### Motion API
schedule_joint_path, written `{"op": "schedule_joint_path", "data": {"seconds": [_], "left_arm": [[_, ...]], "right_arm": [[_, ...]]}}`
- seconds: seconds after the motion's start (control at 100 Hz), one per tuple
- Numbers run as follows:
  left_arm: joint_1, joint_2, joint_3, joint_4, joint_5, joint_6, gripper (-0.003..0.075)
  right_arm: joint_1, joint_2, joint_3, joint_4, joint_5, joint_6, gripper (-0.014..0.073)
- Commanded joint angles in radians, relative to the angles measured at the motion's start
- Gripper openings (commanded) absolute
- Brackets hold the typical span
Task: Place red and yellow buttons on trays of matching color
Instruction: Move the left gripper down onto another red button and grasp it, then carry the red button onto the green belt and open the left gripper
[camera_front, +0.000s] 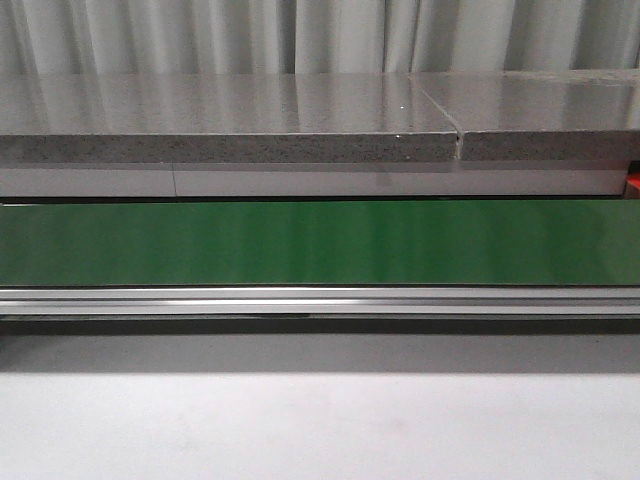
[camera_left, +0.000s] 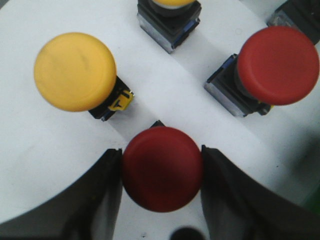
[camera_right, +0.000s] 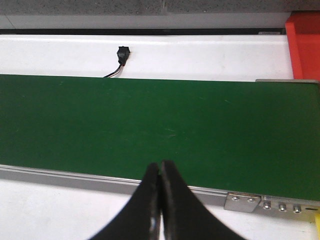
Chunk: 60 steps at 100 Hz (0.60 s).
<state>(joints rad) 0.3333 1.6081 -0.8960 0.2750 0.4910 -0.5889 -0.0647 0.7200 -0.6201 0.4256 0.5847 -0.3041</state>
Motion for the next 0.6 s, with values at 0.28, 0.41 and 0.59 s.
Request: {"op": "schedule_joint_path", "data": {"seconds": [0.28, 0.41, 0.59], "left_arm": [[0.000, -0.180, -0.028, 0.000, -0.019, 0.001, -0.0019], [-0.008, -0.272, -0.028, -0.001, -0.017, 0.006, -0.0019], [-0.074, -0.359, -0.033, -0.001, -0.009, 0.054, -0.0019]], "right_arm": [[0.003, -0.006, -0.024, 0.014, -0.054, -0.012, -0.0067], [0.003, -0.006, -0.024, 0.014, -0.054, -0.012, -0.0067], [0.003, -0.006, -0.024, 0.014, -0.054, -0.012, -0.0067]]}}
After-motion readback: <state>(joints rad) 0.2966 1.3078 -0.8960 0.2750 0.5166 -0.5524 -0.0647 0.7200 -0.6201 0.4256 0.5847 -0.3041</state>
